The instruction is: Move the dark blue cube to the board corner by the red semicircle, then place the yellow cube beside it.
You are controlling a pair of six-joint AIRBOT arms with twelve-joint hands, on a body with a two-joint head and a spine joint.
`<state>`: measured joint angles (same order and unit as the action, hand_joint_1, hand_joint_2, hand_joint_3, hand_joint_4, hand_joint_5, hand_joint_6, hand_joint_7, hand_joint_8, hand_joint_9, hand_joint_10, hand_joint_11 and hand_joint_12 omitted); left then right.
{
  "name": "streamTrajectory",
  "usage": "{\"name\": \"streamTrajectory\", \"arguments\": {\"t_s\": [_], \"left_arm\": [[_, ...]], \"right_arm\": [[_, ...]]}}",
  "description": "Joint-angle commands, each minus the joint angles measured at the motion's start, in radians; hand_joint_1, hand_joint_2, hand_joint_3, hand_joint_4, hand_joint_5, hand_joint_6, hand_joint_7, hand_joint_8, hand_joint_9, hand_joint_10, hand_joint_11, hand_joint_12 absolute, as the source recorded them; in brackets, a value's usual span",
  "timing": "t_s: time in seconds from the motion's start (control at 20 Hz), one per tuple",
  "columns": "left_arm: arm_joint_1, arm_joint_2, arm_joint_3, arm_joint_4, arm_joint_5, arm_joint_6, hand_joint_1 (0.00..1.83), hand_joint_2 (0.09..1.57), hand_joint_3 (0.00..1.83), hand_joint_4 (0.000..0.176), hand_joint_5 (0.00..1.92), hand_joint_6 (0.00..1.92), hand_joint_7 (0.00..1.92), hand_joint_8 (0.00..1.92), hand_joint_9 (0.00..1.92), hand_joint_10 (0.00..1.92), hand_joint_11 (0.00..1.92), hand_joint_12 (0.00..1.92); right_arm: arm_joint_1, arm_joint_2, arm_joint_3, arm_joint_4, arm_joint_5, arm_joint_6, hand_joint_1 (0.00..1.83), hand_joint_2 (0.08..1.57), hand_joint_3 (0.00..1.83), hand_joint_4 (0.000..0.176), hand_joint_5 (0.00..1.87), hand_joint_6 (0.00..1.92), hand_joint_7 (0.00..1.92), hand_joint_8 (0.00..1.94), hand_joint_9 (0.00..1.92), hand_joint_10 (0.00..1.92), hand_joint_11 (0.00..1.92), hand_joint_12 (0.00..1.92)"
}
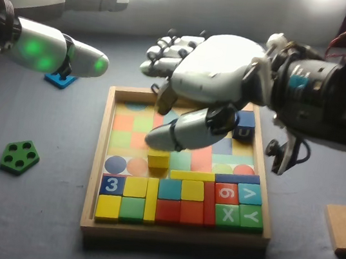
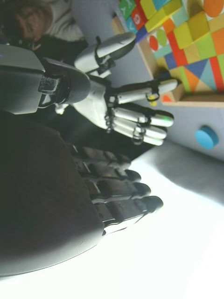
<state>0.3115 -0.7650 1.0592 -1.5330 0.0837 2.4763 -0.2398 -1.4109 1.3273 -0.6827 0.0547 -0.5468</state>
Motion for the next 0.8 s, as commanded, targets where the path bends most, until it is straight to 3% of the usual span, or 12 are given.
{"name": "streamTrajectory", "arguments": {"t_s": [0.0, 0.25, 0.75], "left_arm": [[-0.017, -0.003, 0.006, -0.013, -0.015, 0.004, 0.12, 1.30, 0.00, 0.022, 0.06, 0.00, 0.03, 0.00, 0.00, 0.00, 0.00, 0.13], [-0.017, -0.003, 0.008, -0.013, -0.015, 0.005, 0.13, 1.30, 0.00, 0.016, 0.07, 0.00, 0.04, 0.00, 0.00, 0.00, 0.00, 0.12], [-0.018, -0.002, 0.004, -0.013, -0.014, 0.005, 0.17, 1.29, 0.00, 0.020, 0.07, 0.00, 0.04, 0.00, 0.01, 0.00, 0.00, 0.15]], "right_arm": [[0.001, 0.001, -0.002, 0.008, 0.071, 0.009, 0.00, 1.17, 0.00, 0.000, 0.75, 0.08, 0.15, 0.01, 0.00, 0.00, 0.00, 0.00], [-0.008, 0.004, -0.029, 0.008, 0.051, 0.024, 0.00, 1.16, 0.00, 0.000, 0.75, 0.08, 0.15, 0.01, 0.00, 0.00, 0.00, 0.00], [-0.026, 0.026, -0.078, 0.008, 0.050, 0.016, 0.00, 1.16, 0.00, 0.000, 0.76, 0.08, 0.16, 0.01, 0.00, 0.00, 0.00, 0.00]]}}
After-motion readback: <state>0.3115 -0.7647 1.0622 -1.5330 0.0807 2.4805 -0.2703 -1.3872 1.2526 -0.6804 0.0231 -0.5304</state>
